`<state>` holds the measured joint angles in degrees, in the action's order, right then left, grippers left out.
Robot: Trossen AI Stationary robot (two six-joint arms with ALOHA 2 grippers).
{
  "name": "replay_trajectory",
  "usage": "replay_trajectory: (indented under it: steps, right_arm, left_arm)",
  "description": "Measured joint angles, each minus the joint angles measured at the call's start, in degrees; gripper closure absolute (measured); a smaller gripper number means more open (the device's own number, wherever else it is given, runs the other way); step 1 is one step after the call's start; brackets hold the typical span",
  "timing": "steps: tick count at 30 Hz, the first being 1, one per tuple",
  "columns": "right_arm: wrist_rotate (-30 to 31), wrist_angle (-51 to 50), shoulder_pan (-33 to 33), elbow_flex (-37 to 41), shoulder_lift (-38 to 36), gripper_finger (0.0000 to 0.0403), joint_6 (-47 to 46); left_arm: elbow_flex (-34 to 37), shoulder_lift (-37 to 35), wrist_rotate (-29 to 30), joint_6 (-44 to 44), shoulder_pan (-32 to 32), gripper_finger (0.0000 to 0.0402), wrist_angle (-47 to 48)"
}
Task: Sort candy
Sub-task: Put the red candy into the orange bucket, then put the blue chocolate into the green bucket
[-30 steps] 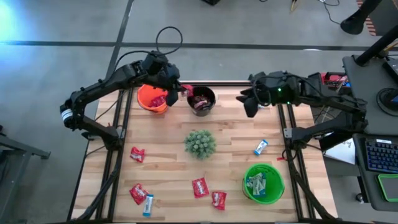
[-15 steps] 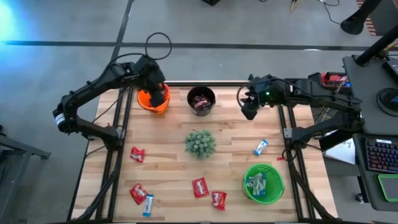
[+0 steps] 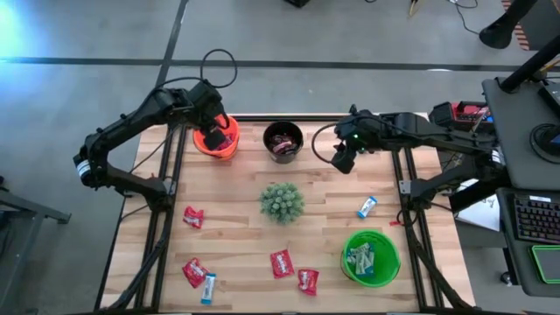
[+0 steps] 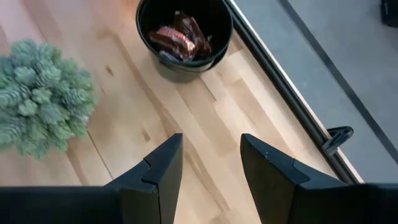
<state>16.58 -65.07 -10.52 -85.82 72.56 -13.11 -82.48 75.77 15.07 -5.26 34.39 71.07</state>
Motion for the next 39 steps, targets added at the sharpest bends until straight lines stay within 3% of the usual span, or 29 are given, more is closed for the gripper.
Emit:
replay_trajectory:
  steps: [5, 18, 24, 34, 39]
  right_arm:
    - [0.0, -1.0, 0.0, 0.0, 0.7, 0.0250, 0.3]
    - [0.0, -0.7, 0.0, 0.0, 0.7, 0.0250, 0.2]
    - [0.0, -0.4, 0.0, 0.0, 0.7, 0.0250, 0.1]
    - [-2.1, -0.1, 0.0, 0.0, 0.7, 0.0250, -8.2]
    - [-2.0, 0.0, 0.0, 0.0, 0.7, 0.0250, -11.7]
  left_arm:
    - [0.0, 0.0, 1.1, 0.0, 0.0, 0.0390, 0.6]
    - [0.0, 0.0, 2.5, -0.1, 0.0, 0.0297, 3.5]
    - [0.0, 0.0, 1.9, 1.9, 0.0, 0.0276, 5.4]
    - [0.0, -2.4, -10.7, 3.5, -0.1, 0.0274, 6.2]
    - [0.0, -4.9, -16.5, 6.8, -1.4, 0.0274, 12.4]
